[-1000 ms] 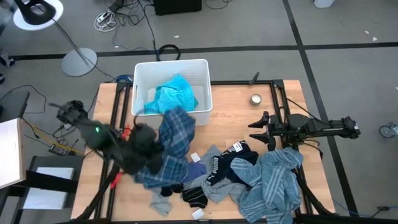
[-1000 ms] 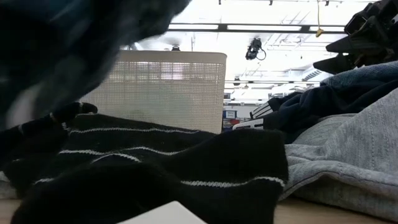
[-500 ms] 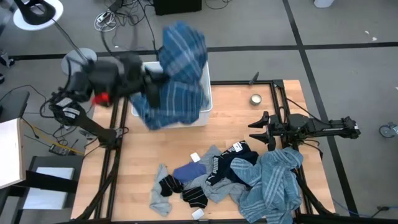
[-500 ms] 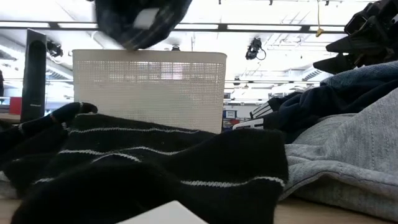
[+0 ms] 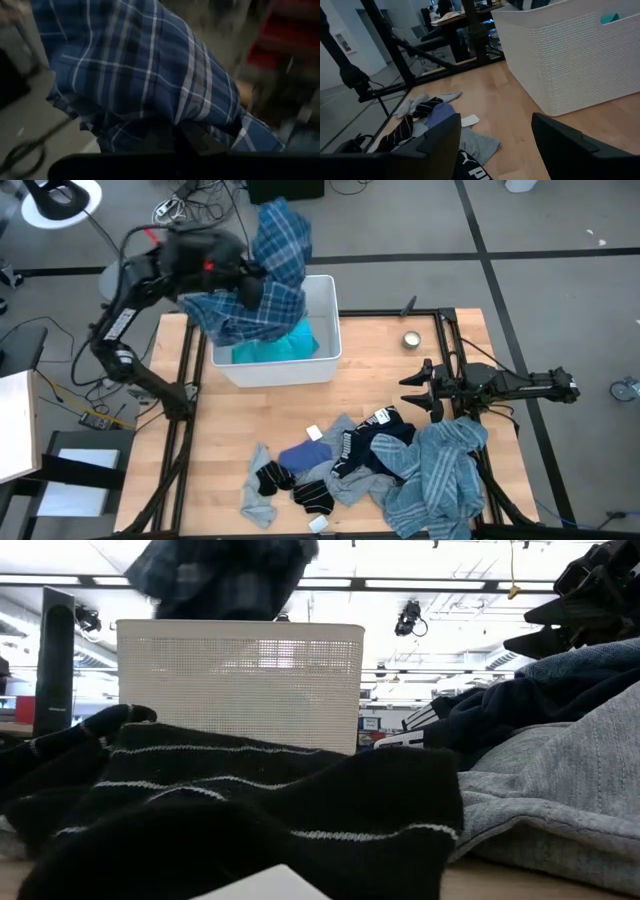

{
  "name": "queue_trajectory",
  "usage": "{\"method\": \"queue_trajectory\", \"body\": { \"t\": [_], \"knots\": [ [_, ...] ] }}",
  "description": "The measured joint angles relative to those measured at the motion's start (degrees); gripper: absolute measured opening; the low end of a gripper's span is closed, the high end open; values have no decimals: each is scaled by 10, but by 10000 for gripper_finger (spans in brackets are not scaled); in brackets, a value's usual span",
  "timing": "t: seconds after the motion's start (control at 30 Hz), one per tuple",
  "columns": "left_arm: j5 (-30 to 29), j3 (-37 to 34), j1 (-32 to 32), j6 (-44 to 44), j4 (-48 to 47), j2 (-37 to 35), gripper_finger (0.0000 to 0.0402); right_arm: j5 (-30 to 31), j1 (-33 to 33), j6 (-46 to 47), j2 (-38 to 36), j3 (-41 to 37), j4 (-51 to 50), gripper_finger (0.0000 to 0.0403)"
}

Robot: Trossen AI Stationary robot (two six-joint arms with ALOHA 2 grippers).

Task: Sort clothes
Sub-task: Put the blue long sleeve garment into the white laundry bin, then put the black underwear into the white laundry bin

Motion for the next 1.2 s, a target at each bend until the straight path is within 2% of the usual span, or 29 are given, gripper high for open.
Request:
{"method": "queue_trajectory", "body": {
  "t": [0.2,0.47,0.63,0.77,0.93,1.2],
  "knots": [
    [20,-42,33,91,-90,44,13,0,0,0,0,0,0,247],
    [22,-148,66,156,-98,94,53,0,0,0,0,0,0,247],
    [86,-206,85,159,-103,128,88,0,0,0,0,0,0,247],
    [107,-239,90,179,-103,144,116,0,0,0,0,0,0,247],
    [107,-238,91,190,-97,140,128,0,0,0,0,0,0,247],
    [118,-169,76,140,-96,78,128,0,0,0,0,0,0,247]
  ]
}}
